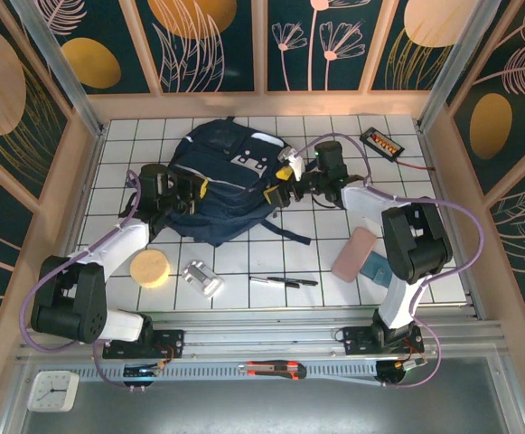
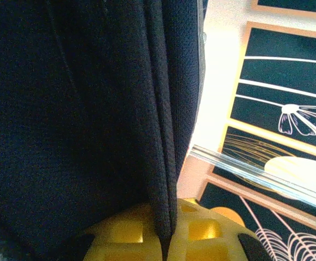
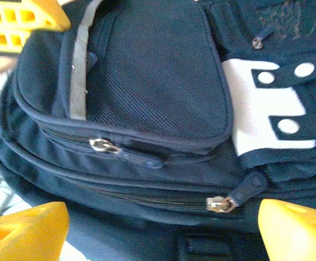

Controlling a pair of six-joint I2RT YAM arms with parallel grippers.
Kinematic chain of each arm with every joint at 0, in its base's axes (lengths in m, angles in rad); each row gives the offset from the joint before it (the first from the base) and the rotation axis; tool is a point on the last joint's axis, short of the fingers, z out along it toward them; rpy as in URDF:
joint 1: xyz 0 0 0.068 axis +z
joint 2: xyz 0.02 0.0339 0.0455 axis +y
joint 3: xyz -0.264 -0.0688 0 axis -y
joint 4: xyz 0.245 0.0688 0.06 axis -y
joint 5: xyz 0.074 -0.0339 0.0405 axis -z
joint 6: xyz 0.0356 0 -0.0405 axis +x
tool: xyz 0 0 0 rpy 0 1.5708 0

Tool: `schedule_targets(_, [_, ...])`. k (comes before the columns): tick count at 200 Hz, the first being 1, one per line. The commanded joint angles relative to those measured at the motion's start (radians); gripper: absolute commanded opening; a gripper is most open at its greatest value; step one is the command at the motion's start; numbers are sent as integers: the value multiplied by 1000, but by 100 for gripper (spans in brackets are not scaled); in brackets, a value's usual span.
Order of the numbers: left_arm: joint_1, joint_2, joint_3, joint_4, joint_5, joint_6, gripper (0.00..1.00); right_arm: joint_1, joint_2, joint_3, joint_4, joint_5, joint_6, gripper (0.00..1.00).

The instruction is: Pack the student bag

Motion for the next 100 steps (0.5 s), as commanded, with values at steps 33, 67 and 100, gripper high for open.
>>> schedule_targets(33, [35,-5,139,2,180,140,0,-132,82,39,356,-84,379,91])
schedule_targets(67, [36,-5,192,-55,216,235,0,-151,225,243,154,-251,1034,89])
schedule_targets(100, [39,17,322,-157,203,385,0,-102,234,328,-285,-177,995,87])
